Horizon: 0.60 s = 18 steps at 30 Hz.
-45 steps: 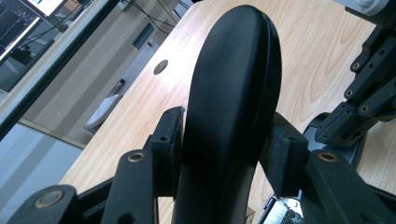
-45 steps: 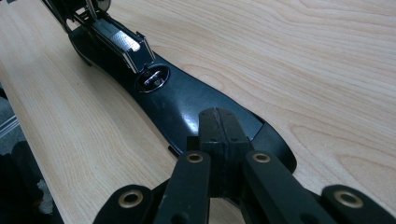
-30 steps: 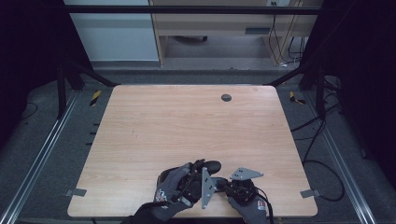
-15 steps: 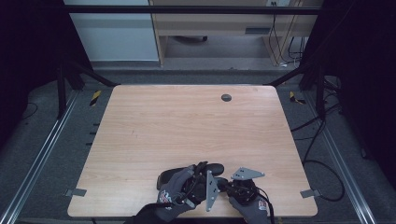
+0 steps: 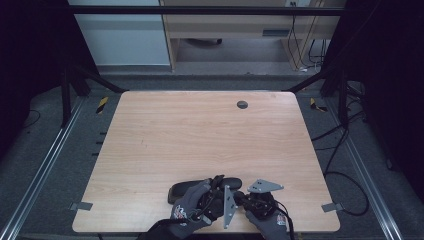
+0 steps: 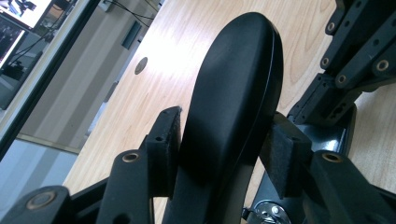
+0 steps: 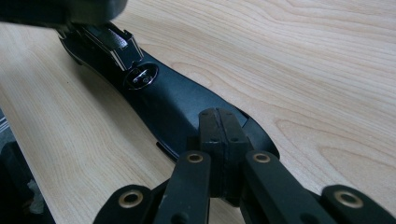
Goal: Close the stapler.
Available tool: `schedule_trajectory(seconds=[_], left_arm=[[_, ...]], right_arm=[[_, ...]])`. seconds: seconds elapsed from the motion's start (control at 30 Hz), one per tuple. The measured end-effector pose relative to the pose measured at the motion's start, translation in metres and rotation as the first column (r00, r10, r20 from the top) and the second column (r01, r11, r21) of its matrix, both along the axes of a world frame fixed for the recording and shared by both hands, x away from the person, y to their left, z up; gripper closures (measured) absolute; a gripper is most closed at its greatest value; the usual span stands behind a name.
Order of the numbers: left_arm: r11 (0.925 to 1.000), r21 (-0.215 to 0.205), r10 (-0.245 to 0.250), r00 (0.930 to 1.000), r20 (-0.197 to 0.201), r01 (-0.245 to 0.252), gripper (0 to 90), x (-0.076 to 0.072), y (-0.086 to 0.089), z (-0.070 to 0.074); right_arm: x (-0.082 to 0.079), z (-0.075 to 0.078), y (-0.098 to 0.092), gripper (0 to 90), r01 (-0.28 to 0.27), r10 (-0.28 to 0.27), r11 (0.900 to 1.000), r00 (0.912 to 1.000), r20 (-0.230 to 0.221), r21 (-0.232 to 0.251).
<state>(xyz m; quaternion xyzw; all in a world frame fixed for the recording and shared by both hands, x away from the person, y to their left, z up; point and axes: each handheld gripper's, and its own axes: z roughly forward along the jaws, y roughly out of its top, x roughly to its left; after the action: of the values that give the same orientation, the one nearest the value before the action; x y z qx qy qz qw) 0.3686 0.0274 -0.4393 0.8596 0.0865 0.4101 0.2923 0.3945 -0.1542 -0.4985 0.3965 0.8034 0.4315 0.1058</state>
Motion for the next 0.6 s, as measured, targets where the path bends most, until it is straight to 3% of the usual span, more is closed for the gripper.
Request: schedule_trajectory(seconds=[0.17, 0.27, 0.37, 0.6], left_arm=[[0.9996, 0.026, -0.005, 1.0, 0.003, 0.005, 50.2, 0.0, -0.002, -0.004], [0.9999, 0.014, -0.009, 1.0, 0.004, 0.009, 50.1, 0.0, -0.003, -0.007], [0.9988, 0.047, -0.012, 0.9999, 0.0, 0.012, 49.8, -0.001, -0.004, -0.008], [0.9978, 0.063, -0.02, 0.9998, 0.003, 0.02, 49.3, -0.001, -0.007, -0.013]], right_arm=[[0.0, 0.0, 0.0, 90.0, -0.001, 0.001, 1.0, 0.9999, 0.01, -0.003], [0.0, -0.001, 0.0, 90.0, -0.002, 0.002, 1.0, 1.0, 0.009, 0.0], [-0.001, -0.001, 0.0, 90.0, 0.0, 0.0, 1.0, 0.9999, 0.012, -0.001], [-0.001, 0.0, -0.002, 90.0, 0.003, -0.003, 1.0, 0.9999, 0.013, -0.005]])
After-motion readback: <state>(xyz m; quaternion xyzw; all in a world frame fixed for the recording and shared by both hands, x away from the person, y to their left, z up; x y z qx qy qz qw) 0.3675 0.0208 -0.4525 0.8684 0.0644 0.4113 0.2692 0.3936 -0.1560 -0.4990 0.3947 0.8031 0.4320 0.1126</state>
